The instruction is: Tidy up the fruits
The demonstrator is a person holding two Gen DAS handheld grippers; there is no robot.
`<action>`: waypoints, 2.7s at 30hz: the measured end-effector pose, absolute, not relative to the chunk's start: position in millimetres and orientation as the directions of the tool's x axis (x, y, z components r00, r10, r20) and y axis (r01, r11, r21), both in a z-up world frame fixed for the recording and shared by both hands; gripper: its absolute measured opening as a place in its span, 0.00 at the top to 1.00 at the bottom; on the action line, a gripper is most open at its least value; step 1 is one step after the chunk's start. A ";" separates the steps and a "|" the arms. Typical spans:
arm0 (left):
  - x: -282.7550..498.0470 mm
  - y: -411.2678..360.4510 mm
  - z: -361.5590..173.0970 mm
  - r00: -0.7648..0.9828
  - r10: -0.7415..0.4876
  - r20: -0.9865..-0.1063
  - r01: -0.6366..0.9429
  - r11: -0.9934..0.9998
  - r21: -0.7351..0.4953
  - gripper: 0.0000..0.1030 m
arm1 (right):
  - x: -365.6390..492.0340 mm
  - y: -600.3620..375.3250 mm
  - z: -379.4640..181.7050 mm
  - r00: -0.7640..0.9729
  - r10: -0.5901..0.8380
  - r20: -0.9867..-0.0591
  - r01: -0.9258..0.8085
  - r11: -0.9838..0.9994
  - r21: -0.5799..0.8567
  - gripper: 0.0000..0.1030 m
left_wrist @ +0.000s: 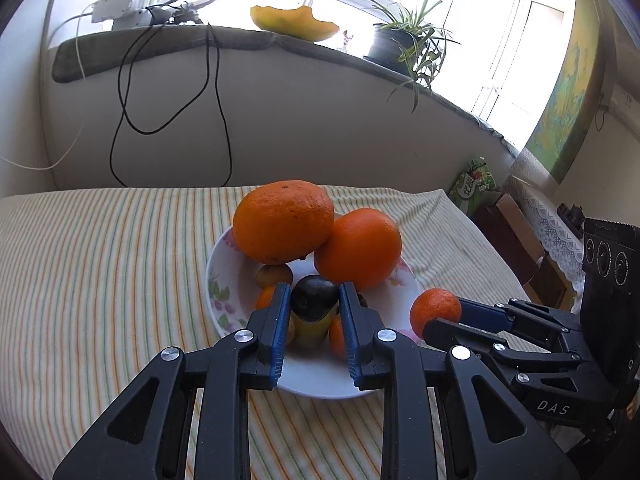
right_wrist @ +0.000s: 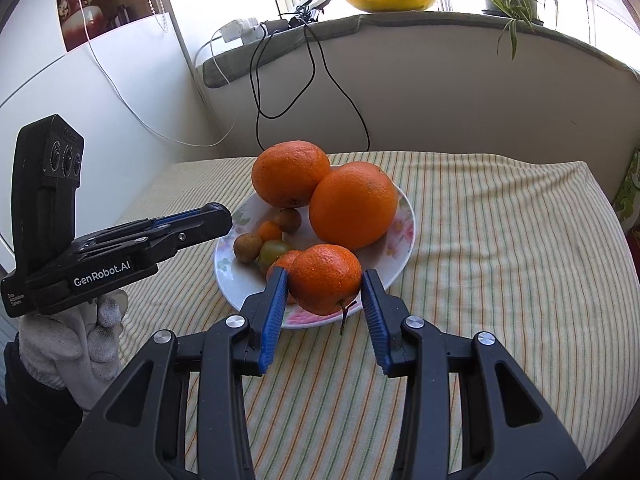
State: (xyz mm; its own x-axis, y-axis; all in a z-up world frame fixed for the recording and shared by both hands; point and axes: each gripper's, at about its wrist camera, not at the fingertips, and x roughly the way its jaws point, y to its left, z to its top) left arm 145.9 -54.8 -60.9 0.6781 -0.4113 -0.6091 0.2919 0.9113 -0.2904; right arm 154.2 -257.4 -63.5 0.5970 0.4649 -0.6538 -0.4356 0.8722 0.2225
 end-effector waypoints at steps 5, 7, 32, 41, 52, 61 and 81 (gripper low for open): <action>150.5 -63.7 -56.5 0.676 -0.417 -0.607 0.308 0.909 -0.282 0.78 | 157.9 -257.2 -68.4 0.591 0.470 -0.656 -0.438 0.869 0.230 0.61; 152.2 -66.9 -55.6 0.676 -0.417 -0.608 0.314 0.909 -0.274 0.78 | 158.5 -256.0 -69.1 0.592 0.468 -0.656 -0.442 0.869 0.222 0.61; 154.3 -71.6 -53.7 0.684 -0.395 -0.613 0.307 0.918 -0.249 0.60 | 163.0 -245.6 -76.4 0.583 0.466 -0.665 -0.466 0.863 0.196 0.61; 149.4 -69.5 -53.8 0.694 -0.378 -0.612 0.291 0.926 -0.242 0.53 | 159.9 -242.6 -73.7 0.607 0.456 -0.651 -0.474 0.865 0.164 0.31; 142.1 -63.8 -54.4 0.704 -0.329 -0.630 0.235 0.944 -0.231 0.32 | 156.2 -244.9 -71.4 0.625 0.437 -0.647 -0.462 0.875 0.144 0.23; 126.4 -58.8 -48.1 0.727 -0.296 -0.620 0.211 0.955 -0.209 0.29 | 147.3 -245.0 -64.4 0.661 0.388 -0.642 -0.443 0.893 0.083 0.11; 67.2 -50.4 -28.7 0.805 -0.194 -0.560 0.141 0.980 -0.138 0.24 | 107.6 -257.7 -37.3 0.720 0.378 -0.582 -0.404 0.910 0.091 0.09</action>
